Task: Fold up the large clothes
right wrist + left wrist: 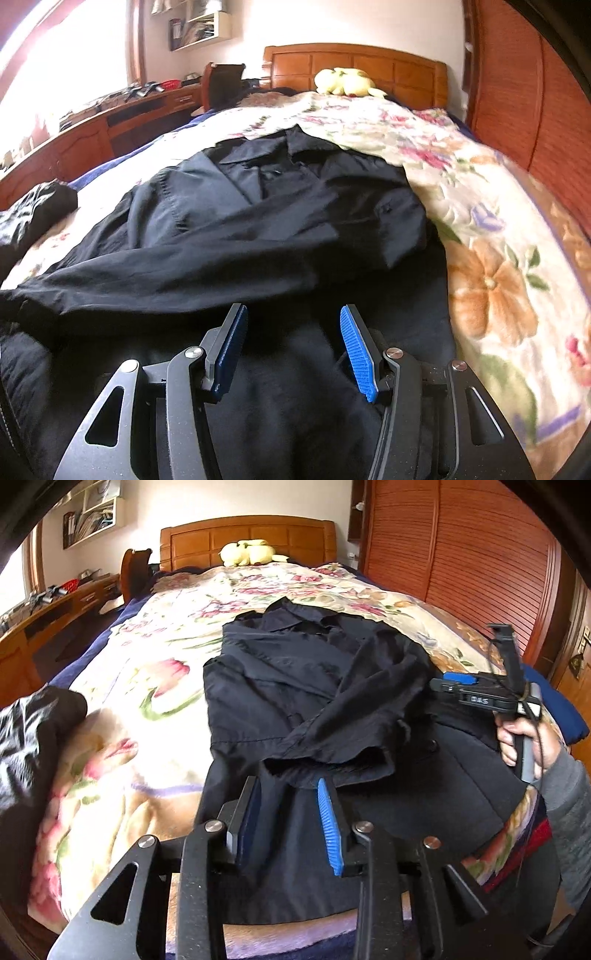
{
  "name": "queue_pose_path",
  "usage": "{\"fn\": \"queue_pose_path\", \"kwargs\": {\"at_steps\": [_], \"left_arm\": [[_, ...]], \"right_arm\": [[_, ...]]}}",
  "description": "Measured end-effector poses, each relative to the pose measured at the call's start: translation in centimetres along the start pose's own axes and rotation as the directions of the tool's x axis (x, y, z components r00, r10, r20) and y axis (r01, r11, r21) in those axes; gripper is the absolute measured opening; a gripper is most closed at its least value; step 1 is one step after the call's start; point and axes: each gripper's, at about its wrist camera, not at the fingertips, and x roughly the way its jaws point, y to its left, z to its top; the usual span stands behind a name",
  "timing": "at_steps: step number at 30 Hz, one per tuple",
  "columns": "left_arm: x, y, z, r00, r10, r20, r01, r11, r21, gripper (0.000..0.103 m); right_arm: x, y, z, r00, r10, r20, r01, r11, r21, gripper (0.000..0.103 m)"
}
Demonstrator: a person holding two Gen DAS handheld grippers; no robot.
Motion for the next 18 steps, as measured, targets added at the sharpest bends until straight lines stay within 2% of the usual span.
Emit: {"fn": "queue_pose_path", "kwargs": {"at_steps": [5,10,15,18], "left_arm": [[0.4,1.6,-0.7,1.0,0.008,-0.005,-0.008,1.0,-0.016,0.033],[0.3,3.2,-1.2,1.0,0.014,0.001,-0.014,0.999,-0.032,0.033],[0.1,4.5,-1.8,1.0,0.015,0.006,-0.015,0.999,-0.035,0.033],[-0.1,5.1,-2.2,1.0,0.011,0.009,-0.011,0.999,-0.032,0.033]], "right_arm": [[-1.3,4.9,1.1,0.992,0.127,-0.014,-0.128,0.989,-0.071,0.054],[-1.2,10.7,2.9,0.962,0.271,-0.042,-0.274,0.954,-0.123,0.054],[0.0,13.2,2.9,0.944,0.31,-0.109,-0.325,0.934,-0.152,0.054],[0.2,14.1,1.4,0.933,0.319,-0.166,-0.345,0.924,-0.163,0.054]]}}
